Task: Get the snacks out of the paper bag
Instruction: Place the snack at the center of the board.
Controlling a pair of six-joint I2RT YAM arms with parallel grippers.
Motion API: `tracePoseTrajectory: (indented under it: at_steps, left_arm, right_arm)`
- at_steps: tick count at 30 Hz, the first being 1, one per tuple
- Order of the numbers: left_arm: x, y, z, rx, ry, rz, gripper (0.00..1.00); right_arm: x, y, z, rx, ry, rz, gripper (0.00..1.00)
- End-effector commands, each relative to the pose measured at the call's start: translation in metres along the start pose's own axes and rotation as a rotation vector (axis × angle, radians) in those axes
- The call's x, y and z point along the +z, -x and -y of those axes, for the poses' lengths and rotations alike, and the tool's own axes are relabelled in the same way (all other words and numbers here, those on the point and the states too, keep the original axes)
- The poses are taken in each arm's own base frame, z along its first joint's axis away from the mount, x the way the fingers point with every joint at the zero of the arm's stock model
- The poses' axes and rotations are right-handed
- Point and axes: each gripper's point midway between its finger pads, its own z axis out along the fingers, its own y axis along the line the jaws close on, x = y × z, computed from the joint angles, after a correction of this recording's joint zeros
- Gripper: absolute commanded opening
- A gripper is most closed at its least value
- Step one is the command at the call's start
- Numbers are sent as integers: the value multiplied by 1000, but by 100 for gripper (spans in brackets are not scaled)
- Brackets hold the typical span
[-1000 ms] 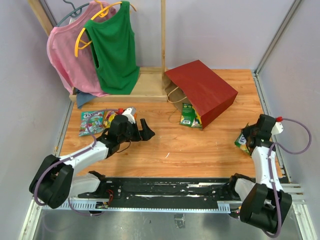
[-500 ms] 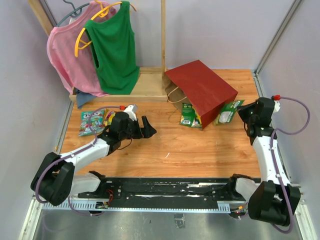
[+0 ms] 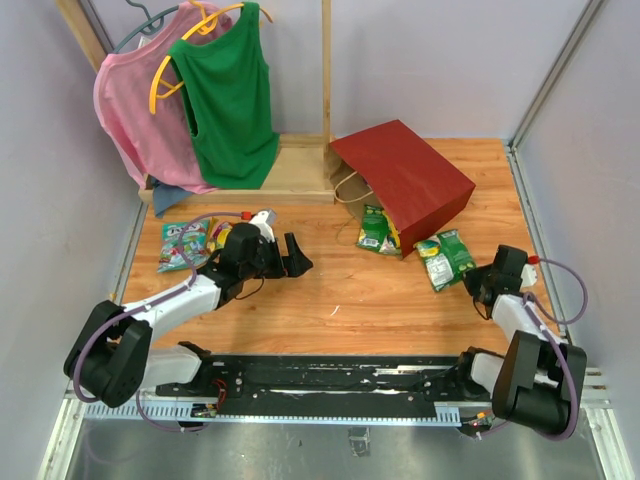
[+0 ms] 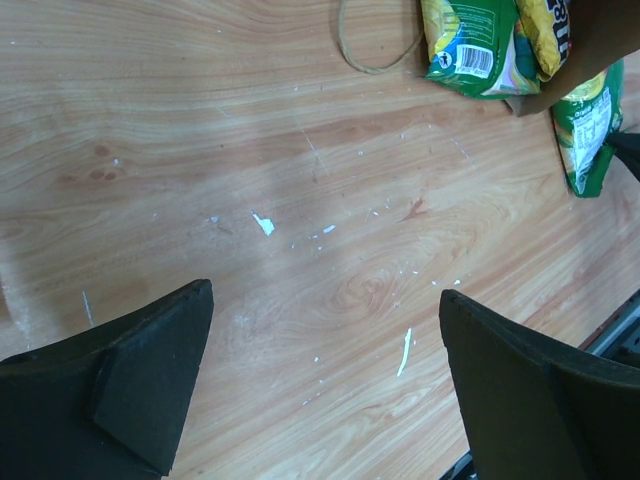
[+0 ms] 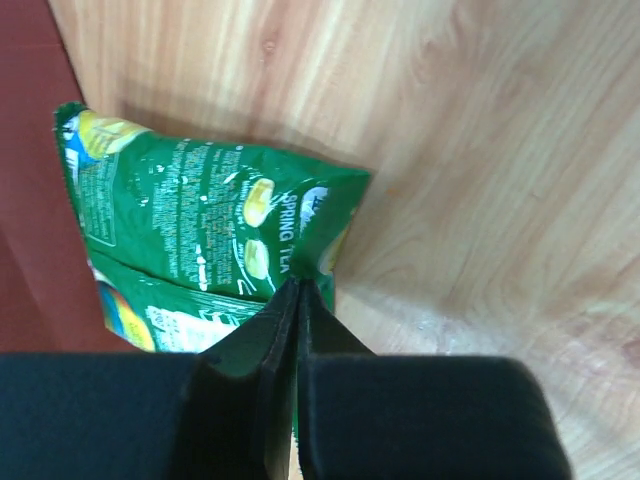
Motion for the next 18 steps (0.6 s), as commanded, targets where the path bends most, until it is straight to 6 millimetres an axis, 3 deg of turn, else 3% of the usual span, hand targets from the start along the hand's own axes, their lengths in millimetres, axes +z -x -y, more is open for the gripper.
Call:
tracePoseTrajectory:
  at_steps: [1,3,7,11,18]
  left_arm:
    - [-2,13,3,25,3,25,99]
    - [-1,13,2,23,6,27,99]
    - [1,10,0,19,6,17,99]
    - [1,9,0,22,4,13,99]
    - [-4,10,-3,33,26,29,99]
  right_arm:
    - [-6,9,-9,14,31,29,5]
    - [-12,22,-6,18,9,92,10]
    - [-25,45,-12,30,-1,197,9]
    - [-28,53,-21,46,5,213,1]
    - [-33,74,-17,123,-13,289,4]
